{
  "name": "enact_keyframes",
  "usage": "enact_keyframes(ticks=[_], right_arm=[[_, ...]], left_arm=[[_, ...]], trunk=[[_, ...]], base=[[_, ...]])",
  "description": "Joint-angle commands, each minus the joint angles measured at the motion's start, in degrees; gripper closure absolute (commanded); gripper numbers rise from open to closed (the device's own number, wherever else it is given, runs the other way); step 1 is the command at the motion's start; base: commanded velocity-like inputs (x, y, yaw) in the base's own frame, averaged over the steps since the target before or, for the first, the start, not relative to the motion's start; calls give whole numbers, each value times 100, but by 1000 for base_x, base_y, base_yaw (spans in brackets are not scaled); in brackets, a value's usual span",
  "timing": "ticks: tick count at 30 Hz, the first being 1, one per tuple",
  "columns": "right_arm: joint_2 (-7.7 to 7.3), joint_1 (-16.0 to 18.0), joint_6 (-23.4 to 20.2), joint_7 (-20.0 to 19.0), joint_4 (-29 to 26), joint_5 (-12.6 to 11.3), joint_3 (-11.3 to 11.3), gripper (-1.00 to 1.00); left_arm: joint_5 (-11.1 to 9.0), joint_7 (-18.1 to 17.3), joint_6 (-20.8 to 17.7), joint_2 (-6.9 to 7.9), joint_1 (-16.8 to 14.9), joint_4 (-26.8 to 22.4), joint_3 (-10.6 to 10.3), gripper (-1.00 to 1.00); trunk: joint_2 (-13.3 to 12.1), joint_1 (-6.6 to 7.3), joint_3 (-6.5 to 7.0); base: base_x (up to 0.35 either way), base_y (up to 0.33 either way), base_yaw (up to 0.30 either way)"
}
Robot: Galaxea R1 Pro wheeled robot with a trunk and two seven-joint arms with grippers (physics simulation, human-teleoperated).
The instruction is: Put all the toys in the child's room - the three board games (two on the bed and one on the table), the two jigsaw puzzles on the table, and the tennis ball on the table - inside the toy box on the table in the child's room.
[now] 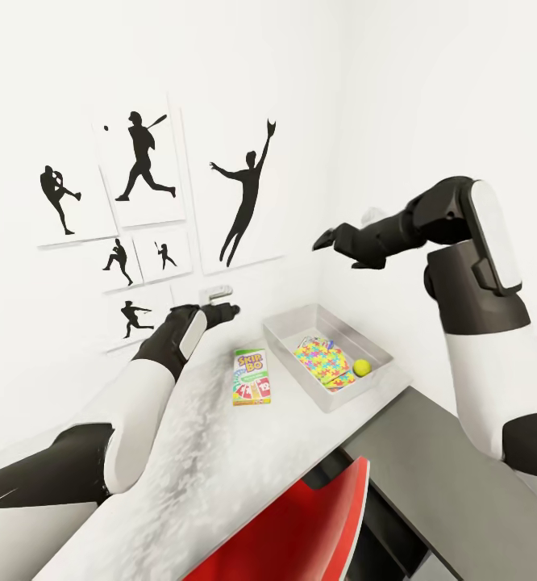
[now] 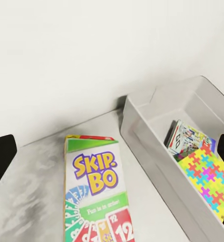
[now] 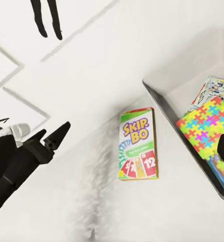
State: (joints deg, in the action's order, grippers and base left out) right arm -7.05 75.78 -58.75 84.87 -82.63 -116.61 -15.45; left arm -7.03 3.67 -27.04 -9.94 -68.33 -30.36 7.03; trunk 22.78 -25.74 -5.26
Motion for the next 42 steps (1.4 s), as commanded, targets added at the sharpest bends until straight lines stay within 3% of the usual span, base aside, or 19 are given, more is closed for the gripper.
enact_keyframes(ticks=[1, 9, 42], right_arm=[[-5, 8, -59, 57, -12, -42, -49, -100], [-2, 14, 156, 96, -27, 13, -218, -100], [-96, 102, 168, 226, -2, -54, -172, -100]], left_arm=[[-62, 63, 0, -6, -5, -8, 20, -100], [-62, 397, 350, -6, -5, 49, 22, -100], [-29, 424, 617, -6, -5, 110, -21, -100]], trunk=[[13, -4, -14], [13, -4, -47], [13, -4, -353]], base=[[0, 0, 0], [0, 0, 0], [0, 0, 0]])
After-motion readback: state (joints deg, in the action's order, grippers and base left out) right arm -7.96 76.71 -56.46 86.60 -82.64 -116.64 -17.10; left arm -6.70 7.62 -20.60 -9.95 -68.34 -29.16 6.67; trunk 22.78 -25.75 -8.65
